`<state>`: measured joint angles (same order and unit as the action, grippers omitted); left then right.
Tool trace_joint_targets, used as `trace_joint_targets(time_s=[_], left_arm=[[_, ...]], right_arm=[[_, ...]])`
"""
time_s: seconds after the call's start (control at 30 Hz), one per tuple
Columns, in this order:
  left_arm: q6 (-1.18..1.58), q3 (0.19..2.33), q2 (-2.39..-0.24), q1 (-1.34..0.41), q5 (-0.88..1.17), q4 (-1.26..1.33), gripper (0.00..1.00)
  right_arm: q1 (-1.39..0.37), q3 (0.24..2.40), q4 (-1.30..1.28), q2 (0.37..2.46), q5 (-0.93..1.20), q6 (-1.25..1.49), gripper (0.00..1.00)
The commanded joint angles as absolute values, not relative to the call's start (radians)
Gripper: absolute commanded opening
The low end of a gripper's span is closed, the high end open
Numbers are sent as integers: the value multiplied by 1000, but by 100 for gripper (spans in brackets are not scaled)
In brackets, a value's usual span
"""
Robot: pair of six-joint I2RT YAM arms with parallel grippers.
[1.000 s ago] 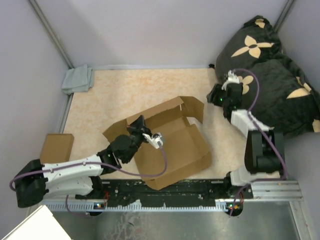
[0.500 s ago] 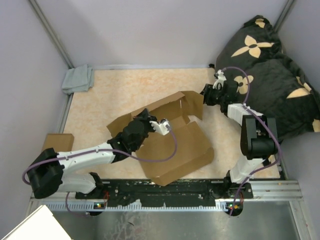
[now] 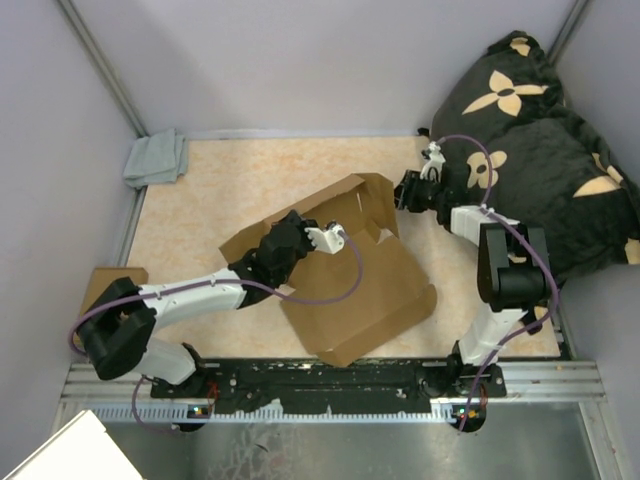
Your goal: Fold the paper box
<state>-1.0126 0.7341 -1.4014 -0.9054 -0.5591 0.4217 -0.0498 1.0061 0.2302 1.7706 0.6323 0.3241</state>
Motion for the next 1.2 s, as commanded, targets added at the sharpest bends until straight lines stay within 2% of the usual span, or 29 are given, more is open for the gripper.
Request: trace_joint_targets(time_s=[0.0, 0.47, 0.83, 1.17], left_arm=[[-982, 791, -1453, -894, -545, 417, 0], [-998, 786, -1433, -895, -546, 428, 0], [-1028, 611, -1218, -1023, -559, 456, 0], [-995, 594, -1267, -1094, -658, 355, 0]], right_arm=[[-61, 1094, 285, 1812, 648, 322, 50], [-97, 1100, 195, 1777, 603, 274, 50], [-97, 932, 218, 1601, 532, 222, 51], [-97, 699, 280, 1420, 561, 159, 53]])
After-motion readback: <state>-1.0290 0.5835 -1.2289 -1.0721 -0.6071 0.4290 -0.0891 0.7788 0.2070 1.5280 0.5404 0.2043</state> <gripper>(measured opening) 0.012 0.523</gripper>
